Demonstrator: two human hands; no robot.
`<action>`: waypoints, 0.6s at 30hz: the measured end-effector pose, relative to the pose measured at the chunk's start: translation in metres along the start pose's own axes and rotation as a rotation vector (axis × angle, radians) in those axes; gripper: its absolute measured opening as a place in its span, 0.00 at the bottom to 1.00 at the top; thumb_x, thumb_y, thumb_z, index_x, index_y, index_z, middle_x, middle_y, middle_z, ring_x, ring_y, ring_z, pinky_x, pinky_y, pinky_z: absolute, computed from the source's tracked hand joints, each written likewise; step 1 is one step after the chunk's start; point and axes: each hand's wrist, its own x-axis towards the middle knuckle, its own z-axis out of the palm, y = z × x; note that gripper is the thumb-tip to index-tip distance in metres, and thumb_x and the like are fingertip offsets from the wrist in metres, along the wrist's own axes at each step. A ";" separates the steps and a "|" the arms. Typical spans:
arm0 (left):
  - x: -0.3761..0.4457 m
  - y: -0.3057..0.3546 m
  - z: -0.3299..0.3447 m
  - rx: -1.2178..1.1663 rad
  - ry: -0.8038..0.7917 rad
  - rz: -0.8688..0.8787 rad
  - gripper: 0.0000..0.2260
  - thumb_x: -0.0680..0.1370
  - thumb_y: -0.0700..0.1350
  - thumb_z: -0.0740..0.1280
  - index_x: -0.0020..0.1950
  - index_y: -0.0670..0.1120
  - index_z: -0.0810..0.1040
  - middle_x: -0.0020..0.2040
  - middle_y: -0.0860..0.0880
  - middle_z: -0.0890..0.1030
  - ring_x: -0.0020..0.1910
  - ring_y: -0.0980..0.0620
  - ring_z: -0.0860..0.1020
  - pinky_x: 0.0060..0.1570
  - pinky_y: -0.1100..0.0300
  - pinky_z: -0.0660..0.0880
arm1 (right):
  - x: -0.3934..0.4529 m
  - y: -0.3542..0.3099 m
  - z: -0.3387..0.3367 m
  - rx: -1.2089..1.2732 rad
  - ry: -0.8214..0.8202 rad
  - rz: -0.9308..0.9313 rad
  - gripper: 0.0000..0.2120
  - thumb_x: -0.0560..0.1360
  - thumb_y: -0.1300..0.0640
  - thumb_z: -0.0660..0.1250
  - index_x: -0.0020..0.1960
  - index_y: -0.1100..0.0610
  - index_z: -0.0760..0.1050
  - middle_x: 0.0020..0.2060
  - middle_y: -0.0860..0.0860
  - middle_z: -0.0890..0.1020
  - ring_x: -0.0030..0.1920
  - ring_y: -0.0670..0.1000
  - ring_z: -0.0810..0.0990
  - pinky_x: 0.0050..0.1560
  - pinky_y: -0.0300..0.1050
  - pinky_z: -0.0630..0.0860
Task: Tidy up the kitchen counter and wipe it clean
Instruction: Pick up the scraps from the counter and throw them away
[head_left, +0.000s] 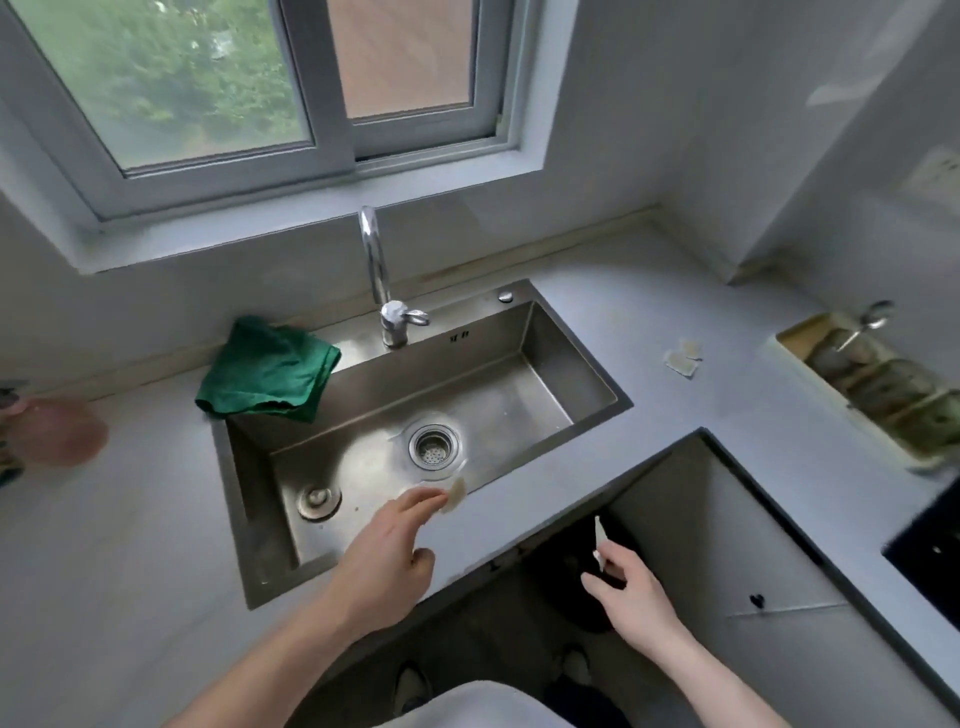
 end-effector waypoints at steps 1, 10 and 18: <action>0.008 0.010 0.008 0.013 -0.027 0.013 0.30 0.74 0.39 0.61 0.77 0.56 0.69 0.72 0.67 0.66 0.67 0.61 0.70 0.65 0.62 0.72 | 0.003 0.011 -0.009 0.000 -0.001 0.043 0.29 0.78 0.54 0.71 0.76 0.55 0.67 0.68 0.47 0.74 0.64 0.45 0.73 0.66 0.41 0.67; 0.052 0.091 0.088 0.032 -0.153 0.012 0.28 0.76 0.39 0.62 0.75 0.55 0.70 0.73 0.63 0.68 0.67 0.59 0.71 0.66 0.64 0.69 | 0.060 0.075 -0.083 0.010 -0.077 0.229 0.33 0.78 0.52 0.71 0.78 0.59 0.64 0.74 0.53 0.71 0.72 0.53 0.72 0.69 0.43 0.67; 0.079 0.147 0.139 0.097 -0.151 -0.056 0.29 0.74 0.40 0.61 0.75 0.54 0.72 0.70 0.64 0.70 0.66 0.59 0.72 0.64 0.66 0.69 | 0.112 0.098 -0.134 -0.095 -0.240 0.208 0.31 0.80 0.52 0.68 0.79 0.57 0.63 0.78 0.52 0.65 0.76 0.53 0.67 0.72 0.42 0.63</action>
